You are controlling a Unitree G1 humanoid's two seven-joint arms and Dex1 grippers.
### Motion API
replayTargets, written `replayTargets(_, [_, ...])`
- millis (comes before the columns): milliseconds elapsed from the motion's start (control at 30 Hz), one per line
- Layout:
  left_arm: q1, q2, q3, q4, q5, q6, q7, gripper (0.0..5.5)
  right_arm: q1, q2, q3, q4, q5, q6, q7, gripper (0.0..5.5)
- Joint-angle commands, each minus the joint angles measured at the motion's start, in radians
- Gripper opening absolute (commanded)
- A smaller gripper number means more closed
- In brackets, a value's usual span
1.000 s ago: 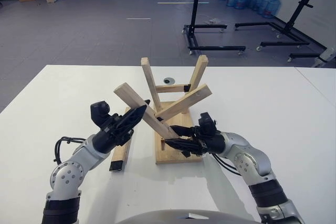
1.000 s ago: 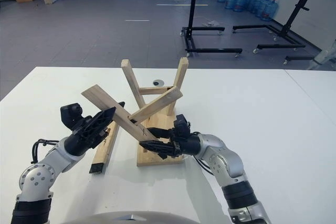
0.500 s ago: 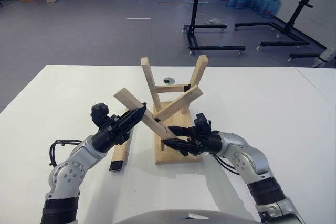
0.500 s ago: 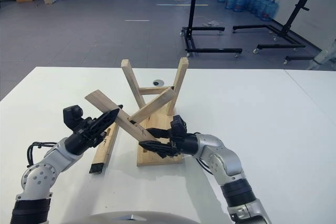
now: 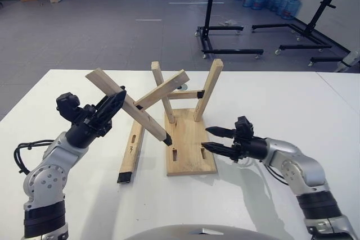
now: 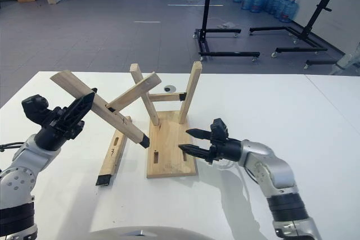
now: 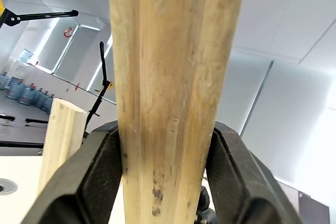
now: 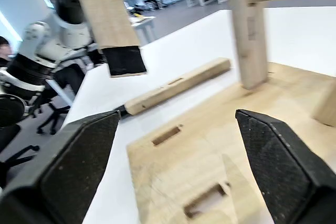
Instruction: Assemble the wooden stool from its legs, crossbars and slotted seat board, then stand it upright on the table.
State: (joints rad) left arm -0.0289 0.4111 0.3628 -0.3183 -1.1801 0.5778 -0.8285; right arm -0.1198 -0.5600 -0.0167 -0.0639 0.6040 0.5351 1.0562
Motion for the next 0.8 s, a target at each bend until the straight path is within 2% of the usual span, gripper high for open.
replayTargets(33, [-0.049,0.028,-0.06,0.003,0.078,-0.007,-0.015,2.15,-0.103,-0.041,-0.042,0.112,-0.058,-0.064,-0.012,4.05])
replayTargets(200, [-0.156,0.01,-0.185,0.16,0.186,-0.01,-0.101,2.15,-0.16,-0.038,-0.019,0.268,-0.109,-0.154,0.059,4.05])
replayTargets(367, [-0.196,0.023,-0.259,0.276,0.306,-0.039,-0.172,2.15,-0.195,-0.023,-0.011,0.349,-0.136,-0.207,0.096,4.05])
replayTargets(533, [-0.195,0.015,-0.266,0.287,0.34,-0.028,-0.168,2.14,-0.183,-0.007,-0.01,0.363,-0.154,-0.236,0.098,4.05])
replayTargets(800, [-0.22,0.071,-0.35,0.266,0.48,-0.041,-0.142,2.13,-0.139,0.034,-0.016,0.336,-0.158,-0.249,0.073,4.05])
